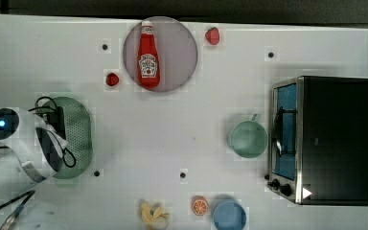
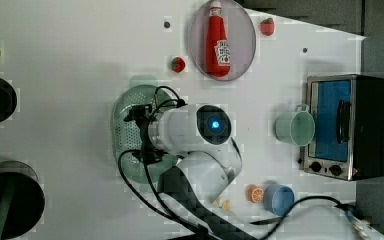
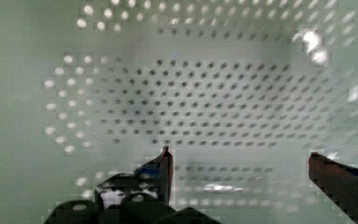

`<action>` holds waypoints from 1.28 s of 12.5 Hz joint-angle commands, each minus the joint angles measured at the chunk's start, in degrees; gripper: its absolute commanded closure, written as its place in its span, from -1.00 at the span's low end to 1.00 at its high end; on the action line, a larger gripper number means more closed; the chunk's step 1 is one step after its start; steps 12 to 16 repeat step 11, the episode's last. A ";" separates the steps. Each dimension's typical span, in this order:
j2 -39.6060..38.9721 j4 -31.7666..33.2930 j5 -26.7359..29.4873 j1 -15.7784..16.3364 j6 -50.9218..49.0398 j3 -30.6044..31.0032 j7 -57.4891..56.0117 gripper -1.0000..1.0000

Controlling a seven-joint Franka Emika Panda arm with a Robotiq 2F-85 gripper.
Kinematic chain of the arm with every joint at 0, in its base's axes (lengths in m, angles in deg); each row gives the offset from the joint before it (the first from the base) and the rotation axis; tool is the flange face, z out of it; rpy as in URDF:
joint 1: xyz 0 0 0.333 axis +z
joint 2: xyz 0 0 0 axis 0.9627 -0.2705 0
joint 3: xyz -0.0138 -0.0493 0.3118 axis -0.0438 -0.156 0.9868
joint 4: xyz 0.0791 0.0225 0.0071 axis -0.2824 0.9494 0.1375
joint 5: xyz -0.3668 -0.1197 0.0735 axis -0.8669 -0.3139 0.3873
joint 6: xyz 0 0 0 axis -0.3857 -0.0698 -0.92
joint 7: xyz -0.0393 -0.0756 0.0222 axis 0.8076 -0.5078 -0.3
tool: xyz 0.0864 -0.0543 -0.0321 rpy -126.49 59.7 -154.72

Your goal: Drag strainer right to left.

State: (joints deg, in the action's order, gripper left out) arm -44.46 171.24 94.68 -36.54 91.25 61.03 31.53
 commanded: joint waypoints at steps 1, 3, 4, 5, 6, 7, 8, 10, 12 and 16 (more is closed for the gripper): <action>12.06 -0.42 -0.32 -1.07 -7.86 -5.86 -18.24 -1.00; 18.82 -0.41 -0.40 -1.23 -13.16 -12.05 -26.12 -1.00; 22.27 -0.47 -0.47 -1.39 -15.10 -15.43 -29.78 -1.00; 25.52 -0.62 -0.61 -1.57 -17.14 -18.82 -33.38 -1.00; 28.56 -0.85 -1.16 -1.74 -19.78 -22.22 -37.00 -1.00; 31.52 -0.99 -2.21 -1.88 -22.71 -25.57 -40.89 -1.00; 34.47 -1.03 -4.10 -1.99 -25.91 -28.82 -45.19 -1.00; 39.53 -1.04 -10.28 -2.51 -31.64 -34.44 -51.90 -1.00; 41.64 -1.04 -13.57 -2.78 -34.63 -36.92 -53.71 -1.00; 41.64 -1.04 -13.57 -2.78 -34.63 -36.92 -53.71 -1.00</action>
